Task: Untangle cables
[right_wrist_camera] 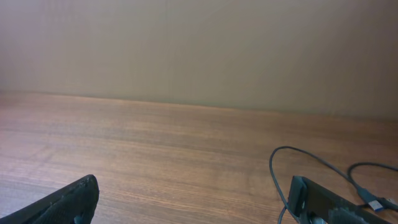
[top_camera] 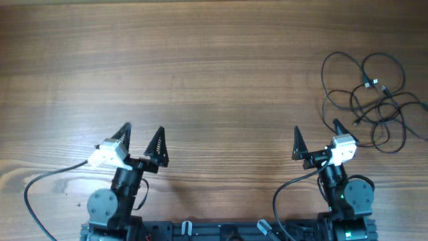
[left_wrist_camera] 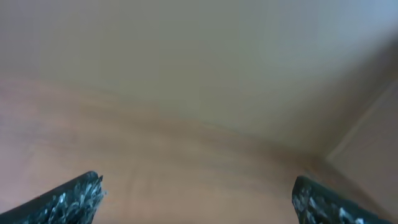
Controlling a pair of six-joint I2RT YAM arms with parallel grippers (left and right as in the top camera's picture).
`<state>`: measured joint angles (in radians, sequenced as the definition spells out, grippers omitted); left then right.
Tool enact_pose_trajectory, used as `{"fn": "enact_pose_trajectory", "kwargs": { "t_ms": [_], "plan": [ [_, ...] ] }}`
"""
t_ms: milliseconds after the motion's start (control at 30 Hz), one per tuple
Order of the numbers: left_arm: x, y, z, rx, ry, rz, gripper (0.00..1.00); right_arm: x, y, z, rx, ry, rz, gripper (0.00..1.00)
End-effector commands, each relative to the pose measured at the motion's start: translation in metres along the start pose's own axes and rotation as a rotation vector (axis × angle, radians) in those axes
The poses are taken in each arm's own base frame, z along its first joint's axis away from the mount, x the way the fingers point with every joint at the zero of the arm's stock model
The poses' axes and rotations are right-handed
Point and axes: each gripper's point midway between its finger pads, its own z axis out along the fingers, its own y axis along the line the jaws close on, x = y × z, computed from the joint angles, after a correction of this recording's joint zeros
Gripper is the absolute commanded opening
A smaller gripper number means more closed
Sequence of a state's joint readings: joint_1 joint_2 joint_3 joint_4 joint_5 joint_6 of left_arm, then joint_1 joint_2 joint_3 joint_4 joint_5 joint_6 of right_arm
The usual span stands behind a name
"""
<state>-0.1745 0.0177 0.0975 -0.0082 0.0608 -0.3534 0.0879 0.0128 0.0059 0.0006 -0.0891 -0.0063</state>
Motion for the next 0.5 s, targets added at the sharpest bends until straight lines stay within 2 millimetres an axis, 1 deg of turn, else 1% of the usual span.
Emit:
{"fn": "enact_pose_trajectory", "kwargs": {
  "t_ms": [0,33,100,167,233,467],
  "plan": [
    [-0.017,0.003,0.000,-0.004,-0.127,0.078,1.00,-0.003,0.002,-0.001,-0.011,-0.013,-0.018,1.00],
    [-0.020,0.003,0.000,0.003,-0.167,0.146,1.00,-0.003,0.002,-0.001,-0.011,-0.013,-0.019,1.00],
    [-0.008,0.010,0.002,-0.023,-0.122,0.206,1.00,-0.003,0.002,-0.001,-0.011,-0.013,-0.018,1.00],
    [0.026,0.026,0.003,-0.074,0.025,0.219,1.00,-0.003,0.002,-0.001,-0.011,-0.013,-0.018,1.00],
    [0.049,0.035,0.001,-0.102,0.123,0.213,1.00,-0.003,0.002,-0.001,-0.011,-0.013,-0.018,1.00],
    [0.049,0.034,0.001,-0.095,0.122,0.185,1.00,-0.003,0.002,-0.001,-0.011,-0.013,-0.018,1.00]
  ]
}}
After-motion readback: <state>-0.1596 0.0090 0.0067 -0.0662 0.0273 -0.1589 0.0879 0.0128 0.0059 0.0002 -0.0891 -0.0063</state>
